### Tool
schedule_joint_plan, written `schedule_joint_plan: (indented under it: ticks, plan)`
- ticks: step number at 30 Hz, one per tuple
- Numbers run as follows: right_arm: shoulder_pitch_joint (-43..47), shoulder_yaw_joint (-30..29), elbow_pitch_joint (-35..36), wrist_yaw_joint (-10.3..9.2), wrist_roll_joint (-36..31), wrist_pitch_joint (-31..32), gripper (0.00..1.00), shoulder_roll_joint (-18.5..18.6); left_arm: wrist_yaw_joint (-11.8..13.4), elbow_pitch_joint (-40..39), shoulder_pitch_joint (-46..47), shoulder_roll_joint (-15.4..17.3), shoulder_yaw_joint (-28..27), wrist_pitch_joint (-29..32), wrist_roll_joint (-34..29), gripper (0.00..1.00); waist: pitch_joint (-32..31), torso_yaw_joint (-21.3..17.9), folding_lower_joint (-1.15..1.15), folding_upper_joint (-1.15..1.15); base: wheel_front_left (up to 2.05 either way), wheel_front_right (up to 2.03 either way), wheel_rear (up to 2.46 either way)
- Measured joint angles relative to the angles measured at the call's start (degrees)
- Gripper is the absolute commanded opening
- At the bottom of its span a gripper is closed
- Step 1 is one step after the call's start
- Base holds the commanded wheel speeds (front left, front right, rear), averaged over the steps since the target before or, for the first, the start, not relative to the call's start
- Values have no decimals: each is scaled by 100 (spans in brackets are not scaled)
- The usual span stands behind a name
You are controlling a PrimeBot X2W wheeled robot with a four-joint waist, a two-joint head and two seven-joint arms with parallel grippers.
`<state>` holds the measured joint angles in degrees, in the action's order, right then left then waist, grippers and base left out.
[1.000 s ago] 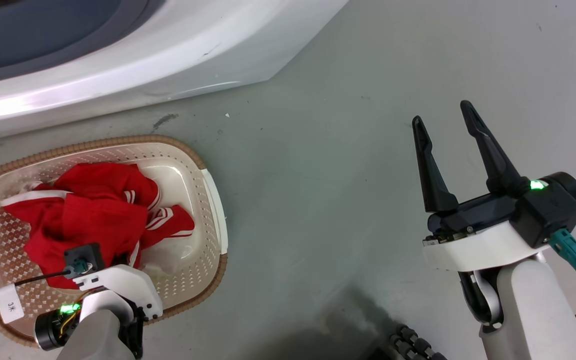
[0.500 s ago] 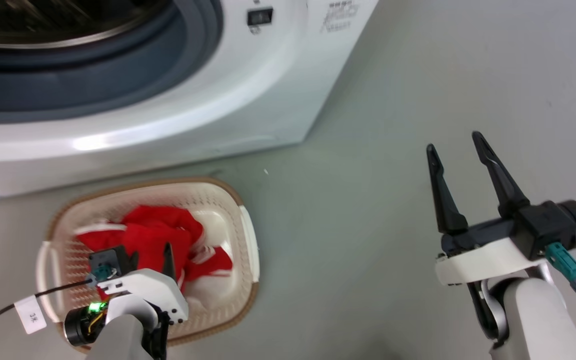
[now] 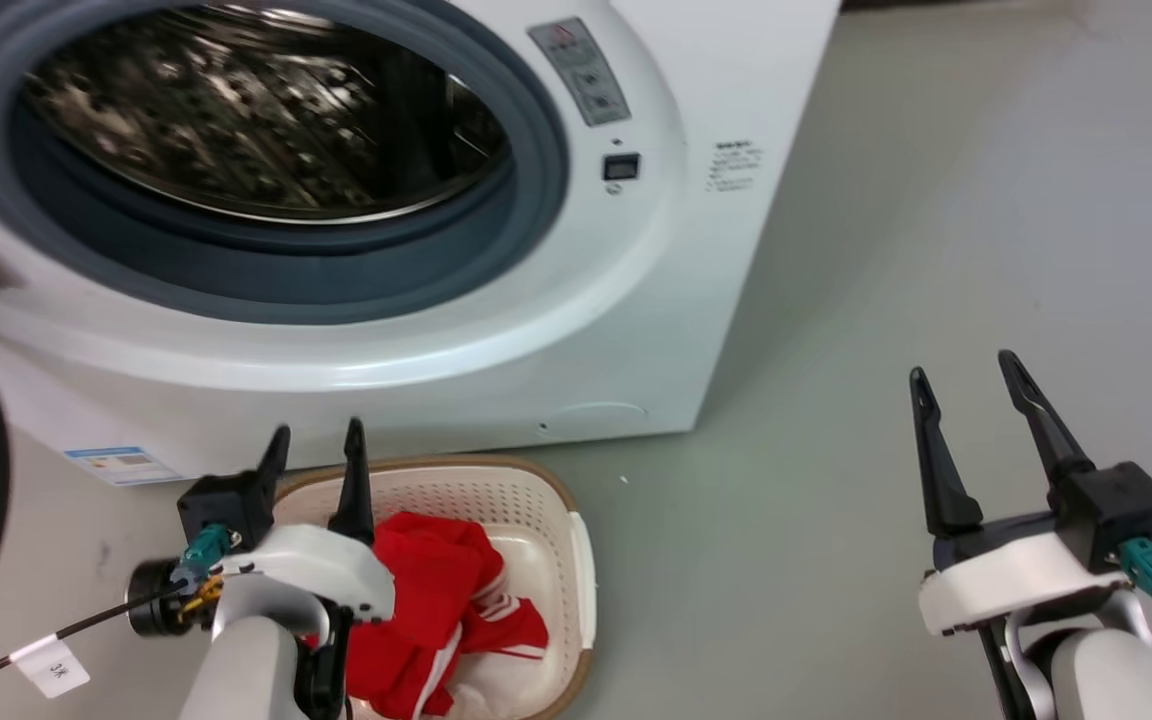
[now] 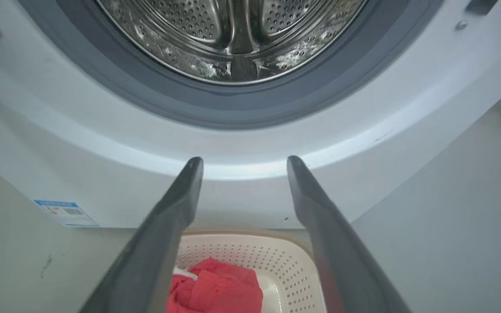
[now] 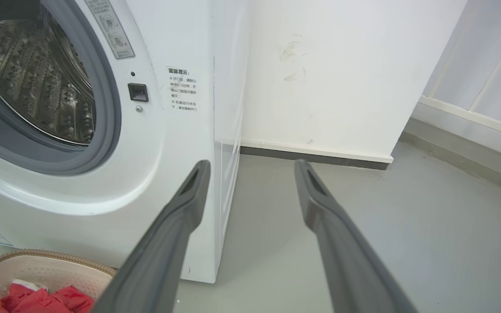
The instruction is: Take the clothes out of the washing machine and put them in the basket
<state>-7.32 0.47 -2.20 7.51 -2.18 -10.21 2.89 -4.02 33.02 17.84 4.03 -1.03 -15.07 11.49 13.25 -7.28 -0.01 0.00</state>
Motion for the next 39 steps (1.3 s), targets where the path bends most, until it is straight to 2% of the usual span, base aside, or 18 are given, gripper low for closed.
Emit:
schedule_joint_plan:
  ticks: [8,13,25,39]
  plan:
    - [319,-131,188,0,-42,199,100,0,-1,-1490,-357,-52,51,0,-300,100,-461,303,0,0,0,0,0]
    - [498,-191,238,1,-59,271,100,1,100,-2105,-636,24,125,0,-575,100,-717,391,0,0,0,0,0]
    - [1030,-172,268,1,-30,438,100,1,274,-2840,-1657,122,280,453,-761,100,-1323,485,0,0,0,0,0]
    - [1088,-144,301,1,31,453,100,1,298,-3055,-1900,174,328,684,-605,100,-1384,527,1,0,0,0,0]
